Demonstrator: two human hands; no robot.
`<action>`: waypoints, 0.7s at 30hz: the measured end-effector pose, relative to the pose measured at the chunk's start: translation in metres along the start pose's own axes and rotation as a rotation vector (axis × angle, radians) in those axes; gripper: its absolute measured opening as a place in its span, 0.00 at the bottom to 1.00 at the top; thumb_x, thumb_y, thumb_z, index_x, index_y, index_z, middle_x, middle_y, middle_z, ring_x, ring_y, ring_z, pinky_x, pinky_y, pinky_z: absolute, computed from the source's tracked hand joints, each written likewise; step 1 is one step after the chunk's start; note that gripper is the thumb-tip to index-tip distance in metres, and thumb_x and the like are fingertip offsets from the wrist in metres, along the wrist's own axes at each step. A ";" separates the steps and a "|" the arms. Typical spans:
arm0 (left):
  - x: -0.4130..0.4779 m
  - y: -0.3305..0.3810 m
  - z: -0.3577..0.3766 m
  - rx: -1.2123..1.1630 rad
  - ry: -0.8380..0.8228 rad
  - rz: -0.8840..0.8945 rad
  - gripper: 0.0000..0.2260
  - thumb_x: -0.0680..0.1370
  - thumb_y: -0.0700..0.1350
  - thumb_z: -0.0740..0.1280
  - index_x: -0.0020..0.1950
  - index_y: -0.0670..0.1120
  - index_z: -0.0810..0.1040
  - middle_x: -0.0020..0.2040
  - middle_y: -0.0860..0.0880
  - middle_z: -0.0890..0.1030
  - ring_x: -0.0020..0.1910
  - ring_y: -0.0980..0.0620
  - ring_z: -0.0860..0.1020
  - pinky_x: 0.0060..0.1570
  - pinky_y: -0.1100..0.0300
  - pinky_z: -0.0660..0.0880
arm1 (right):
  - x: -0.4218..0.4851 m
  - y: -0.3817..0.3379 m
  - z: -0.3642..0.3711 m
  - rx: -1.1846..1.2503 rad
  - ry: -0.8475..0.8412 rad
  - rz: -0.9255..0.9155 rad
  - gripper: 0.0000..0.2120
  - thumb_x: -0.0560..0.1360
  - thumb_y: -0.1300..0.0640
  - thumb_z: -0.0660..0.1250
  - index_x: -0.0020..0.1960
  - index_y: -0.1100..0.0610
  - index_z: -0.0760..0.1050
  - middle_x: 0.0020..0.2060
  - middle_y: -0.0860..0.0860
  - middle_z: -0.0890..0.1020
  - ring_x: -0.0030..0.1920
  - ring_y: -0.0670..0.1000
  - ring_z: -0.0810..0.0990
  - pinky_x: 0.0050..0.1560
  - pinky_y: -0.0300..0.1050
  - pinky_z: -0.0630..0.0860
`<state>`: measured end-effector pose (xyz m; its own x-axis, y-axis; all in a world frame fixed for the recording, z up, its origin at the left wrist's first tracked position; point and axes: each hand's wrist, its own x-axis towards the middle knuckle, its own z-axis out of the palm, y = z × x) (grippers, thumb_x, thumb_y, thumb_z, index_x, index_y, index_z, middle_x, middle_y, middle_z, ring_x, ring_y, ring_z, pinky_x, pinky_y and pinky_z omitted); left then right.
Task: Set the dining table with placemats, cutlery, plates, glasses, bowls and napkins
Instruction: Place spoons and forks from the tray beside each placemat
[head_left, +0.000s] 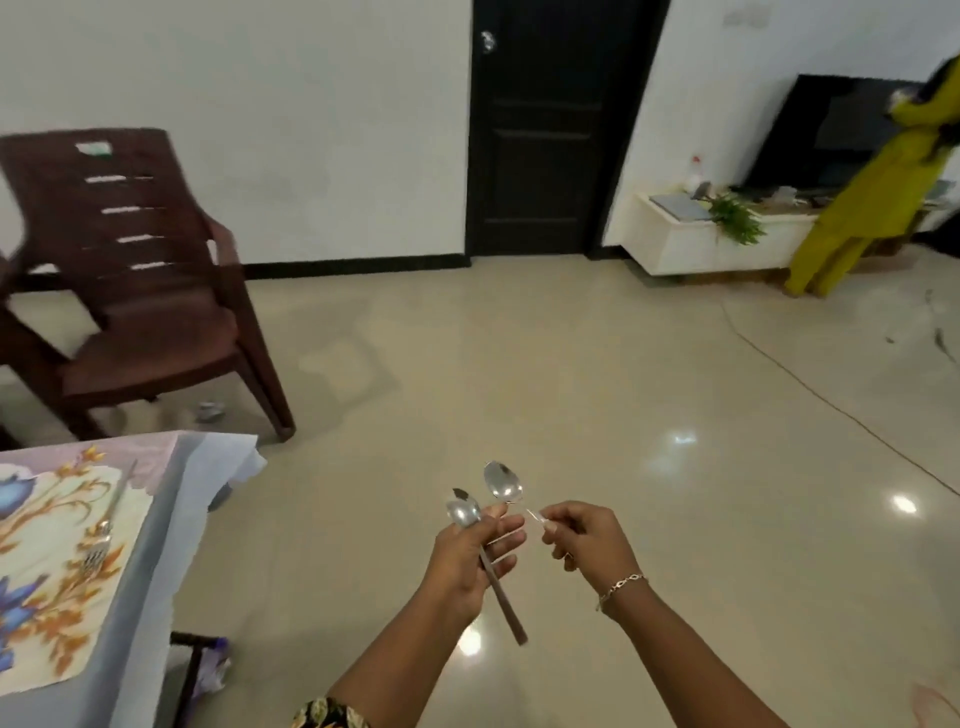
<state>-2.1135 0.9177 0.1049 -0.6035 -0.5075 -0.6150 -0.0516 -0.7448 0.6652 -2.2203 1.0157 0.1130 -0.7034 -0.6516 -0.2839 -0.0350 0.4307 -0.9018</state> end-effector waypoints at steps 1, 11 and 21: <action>0.010 0.009 0.008 -0.015 0.032 0.019 0.06 0.78 0.39 0.65 0.53 0.40 0.78 0.41 0.45 0.84 0.40 0.50 0.82 0.36 0.59 0.74 | 0.019 -0.006 -0.007 0.019 -0.045 0.011 0.12 0.74 0.69 0.63 0.39 0.55 0.78 0.28 0.51 0.77 0.26 0.45 0.72 0.25 0.34 0.68; 0.093 0.089 0.014 -0.262 0.327 0.183 0.08 0.80 0.41 0.61 0.51 0.39 0.78 0.41 0.44 0.84 0.38 0.49 0.81 0.38 0.58 0.74 | 0.183 -0.079 0.011 0.039 -0.429 0.038 0.07 0.76 0.69 0.61 0.45 0.61 0.75 0.32 0.54 0.77 0.28 0.47 0.71 0.28 0.35 0.68; 0.199 0.213 -0.088 -0.528 0.598 0.250 0.05 0.78 0.41 0.64 0.46 0.41 0.78 0.36 0.47 0.83 0.28 0.54 0.78 0.31 0.62 0.72 | 0.337 -0.163 0.163 -0.146 -0.784 0.034 0.10 0.75 0.71 0.59 0.41 0.61 0.75 0.32 0.55 0.77 0.28 0.48 0.72 0.28 0.36 0.70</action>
<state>-2.1748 0.6200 0.0871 -0.0154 -0.7183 -0.6955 0.4970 -0.6091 0.6181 -2.3357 0.6238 0.1115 -0.0030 -0.8626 -0.5059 -0.1533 0.5003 -0.8522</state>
